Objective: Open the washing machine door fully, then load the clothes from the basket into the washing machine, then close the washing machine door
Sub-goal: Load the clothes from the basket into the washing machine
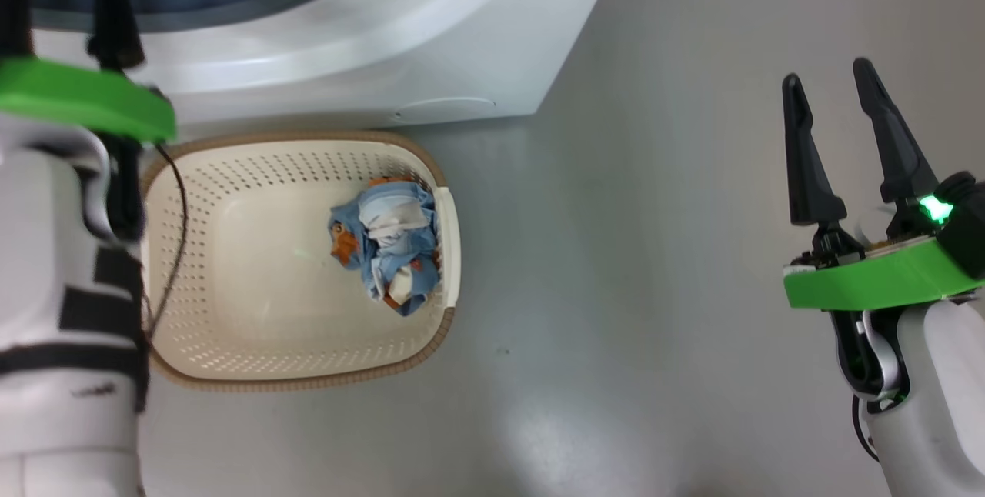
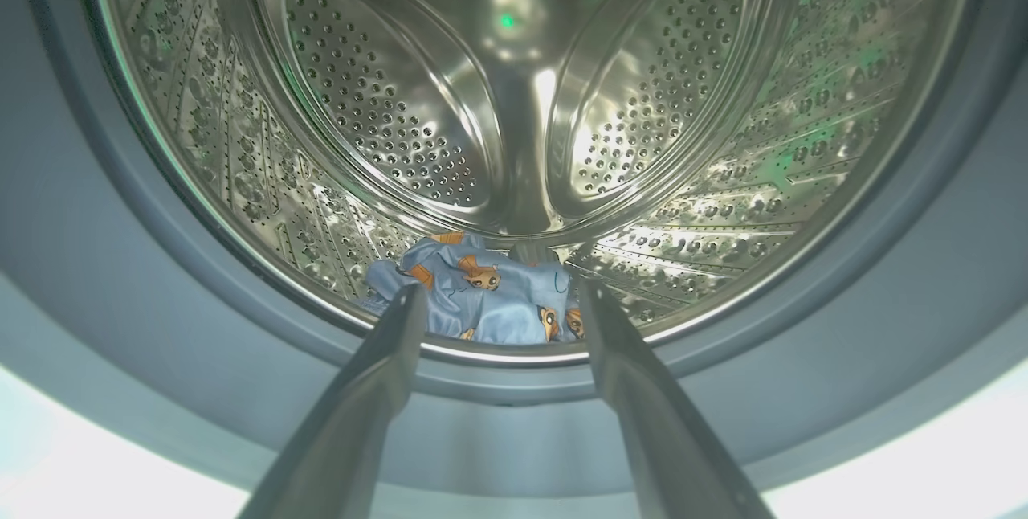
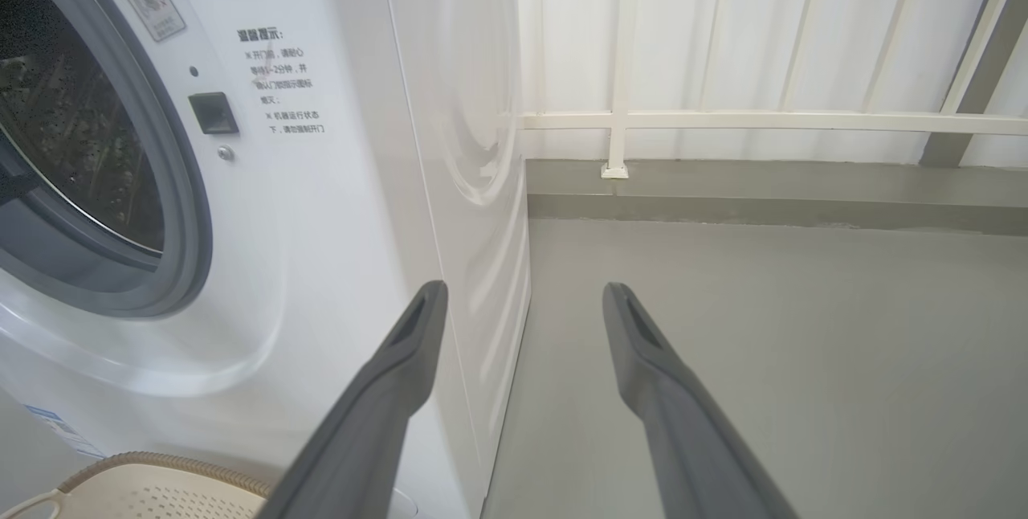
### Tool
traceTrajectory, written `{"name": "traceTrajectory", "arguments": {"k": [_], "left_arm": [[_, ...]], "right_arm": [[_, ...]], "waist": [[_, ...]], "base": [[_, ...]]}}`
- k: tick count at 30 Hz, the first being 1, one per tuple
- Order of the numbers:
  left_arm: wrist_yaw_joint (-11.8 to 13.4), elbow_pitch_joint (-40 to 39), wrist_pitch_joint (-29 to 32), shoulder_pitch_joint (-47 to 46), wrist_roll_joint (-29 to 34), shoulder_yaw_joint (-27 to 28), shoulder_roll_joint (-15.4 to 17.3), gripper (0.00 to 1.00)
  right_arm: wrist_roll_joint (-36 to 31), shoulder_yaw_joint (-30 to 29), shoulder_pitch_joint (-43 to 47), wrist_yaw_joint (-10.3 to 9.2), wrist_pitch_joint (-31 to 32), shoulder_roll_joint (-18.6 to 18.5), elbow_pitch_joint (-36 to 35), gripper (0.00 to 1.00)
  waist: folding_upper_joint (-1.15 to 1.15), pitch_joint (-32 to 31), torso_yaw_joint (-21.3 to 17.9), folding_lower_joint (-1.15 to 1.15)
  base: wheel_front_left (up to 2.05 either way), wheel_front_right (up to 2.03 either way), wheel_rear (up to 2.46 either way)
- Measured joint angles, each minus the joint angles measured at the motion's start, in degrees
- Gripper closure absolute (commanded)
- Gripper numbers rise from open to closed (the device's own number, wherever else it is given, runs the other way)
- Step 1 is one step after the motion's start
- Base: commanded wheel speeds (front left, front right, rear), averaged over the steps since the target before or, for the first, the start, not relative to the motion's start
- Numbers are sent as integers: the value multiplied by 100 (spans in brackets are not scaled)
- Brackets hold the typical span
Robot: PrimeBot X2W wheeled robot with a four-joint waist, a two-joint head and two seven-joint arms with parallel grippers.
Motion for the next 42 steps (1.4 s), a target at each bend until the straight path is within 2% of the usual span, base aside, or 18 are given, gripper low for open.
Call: {"name": "traceTrajectory", "arguments": {"k": [20, 42], "left_arm": [[0, -1425, 0, 2640, 159, 172, -470, 0], [-1, -2394, 5, 4943, 294, 610, -581, 0]], "right_arm": [[0, -86, 789, 0, 0, -292, 196, 0], [52, -303, 1986, 0, 0, -277, 287, 0]], "waist": [[0, -1107, 417, 0], [0, -2554, 623, 0]], "base": [[0, 0, 0], [0, 0, 0]]}}
